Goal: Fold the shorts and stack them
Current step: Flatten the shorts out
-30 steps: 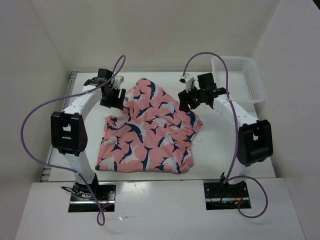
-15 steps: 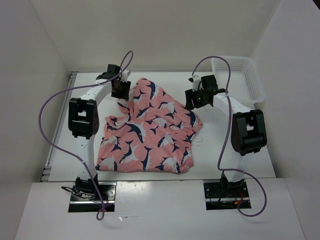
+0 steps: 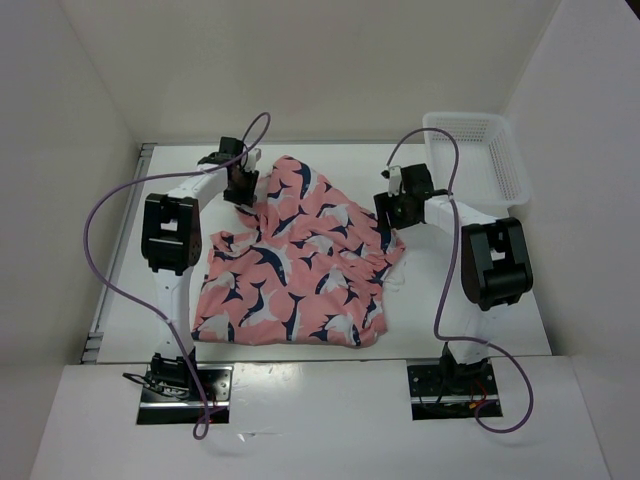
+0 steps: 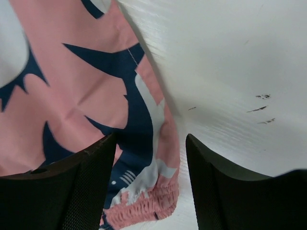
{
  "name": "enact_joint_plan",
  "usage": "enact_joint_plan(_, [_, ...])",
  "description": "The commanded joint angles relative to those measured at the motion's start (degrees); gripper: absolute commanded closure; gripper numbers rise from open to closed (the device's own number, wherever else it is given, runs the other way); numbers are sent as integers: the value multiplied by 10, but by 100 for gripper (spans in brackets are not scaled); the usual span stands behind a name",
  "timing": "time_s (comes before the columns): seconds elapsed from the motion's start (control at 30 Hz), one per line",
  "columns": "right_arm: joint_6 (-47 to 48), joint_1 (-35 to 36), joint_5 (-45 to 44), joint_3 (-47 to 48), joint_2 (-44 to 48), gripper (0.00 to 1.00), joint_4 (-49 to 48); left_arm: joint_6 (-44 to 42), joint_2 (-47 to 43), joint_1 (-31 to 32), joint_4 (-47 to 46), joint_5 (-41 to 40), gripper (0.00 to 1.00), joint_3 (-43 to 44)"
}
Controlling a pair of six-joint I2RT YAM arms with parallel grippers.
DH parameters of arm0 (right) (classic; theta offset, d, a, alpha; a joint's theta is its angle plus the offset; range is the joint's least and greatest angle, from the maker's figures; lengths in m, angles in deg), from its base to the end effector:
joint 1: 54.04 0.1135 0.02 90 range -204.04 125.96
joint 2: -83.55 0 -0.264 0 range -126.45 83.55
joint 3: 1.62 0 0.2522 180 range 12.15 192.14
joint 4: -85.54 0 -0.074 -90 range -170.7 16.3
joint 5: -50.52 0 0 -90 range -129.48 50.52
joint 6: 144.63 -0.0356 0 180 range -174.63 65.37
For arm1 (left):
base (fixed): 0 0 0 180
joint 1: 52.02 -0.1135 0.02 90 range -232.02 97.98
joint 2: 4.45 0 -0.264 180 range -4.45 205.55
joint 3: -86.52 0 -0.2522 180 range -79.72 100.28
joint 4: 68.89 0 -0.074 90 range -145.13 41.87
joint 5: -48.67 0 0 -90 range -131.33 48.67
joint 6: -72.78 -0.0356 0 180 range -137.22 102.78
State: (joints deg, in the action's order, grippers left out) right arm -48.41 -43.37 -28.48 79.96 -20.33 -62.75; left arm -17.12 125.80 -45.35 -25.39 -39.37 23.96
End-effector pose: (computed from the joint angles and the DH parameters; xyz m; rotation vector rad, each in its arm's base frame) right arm 0.3729 0.0772 0.1859 -0.4460 2.4696 0.2730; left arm 0.4938 -0.0590 0.1679 0.1596 2.5502 -0.0893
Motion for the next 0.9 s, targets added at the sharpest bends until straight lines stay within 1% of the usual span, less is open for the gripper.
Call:
enact_joint_plan(0.0, [-4, 1, -27, -15, -27, 35, -36, -1, 8, 1, 1, -5, 59, -30])
enact_joint_plan(0.03, [1, 1, -27, -15, -27, 36, -42, -1, 8, 1, 1, -5, 65, -30])
enact_joint_plan(0.1, [8, 7, -32, -15, -35, 45, -47, -1, 8, 1, -4, -12, 82, -30])
enact_joint_plan(0.13, [13, 7, -37, -15, -40, 49, -52, -1, 8, 1, -4, -12, 93, -35])
enact_joint_plan(0.17, [13, 7, -42, -15, -41, 60, -52, -1, 8, 1, -9, -17, 97, -35])
enact_joint_plan(0.2, [13, 7, -48, -15, -41, 65, -52, -1, 3, 1, -9, -17, 100, -42])
enact_joint_plan(0.27, [13, 7, -48, -15, -41, 74, -57, -1, -3, 1, -9, -12, 100, -42])
enact_joint_plan(0.3, [13, 7, -48, -15, -41, 82, -57, -1, -8, 1, -9, -6, 100, -42])
enact_joint_plan(0.37, [13, 7, -48, -15, -41, 90, -57, -1, -18, 1, 3, -6, 100, -47])
enact_joint_plan(0.4, [13, 7, -48, -8, -41, 96, -57, -1, -38, -4, 3, -6, 100, -47])
enact_joint_plan(0.43, [19, 7, -53, -8, -41, 98, -57, -1, -51, -13, 3, -6, 100, -55])
enact_joint_plan(0.47, [20, 7, -53, -3, -41, 100, -63, -1, -63, -20, 3, -6, 100, -63])
enact_joint_plan(0.6, [32, 7, -92, -3, -41, 100, -74, -1, -119, -58, 35, 6, 100, -69])
enact_joint_plan(0.73, [39, 7, -92, 4, -41, 100, -74, -1, -156, -70, 41, 0, 100, -117])
enact_joint_plan(0.8, [39, 7, -85, 10, -46, 100, -74, -1, -170, -76, 41, 0, 97, -145])
enact_joint_plan(0.87, [45, 7, -70, 26, -52, 100, -74, -1, -175, -76, 47, 0, 97, -161])
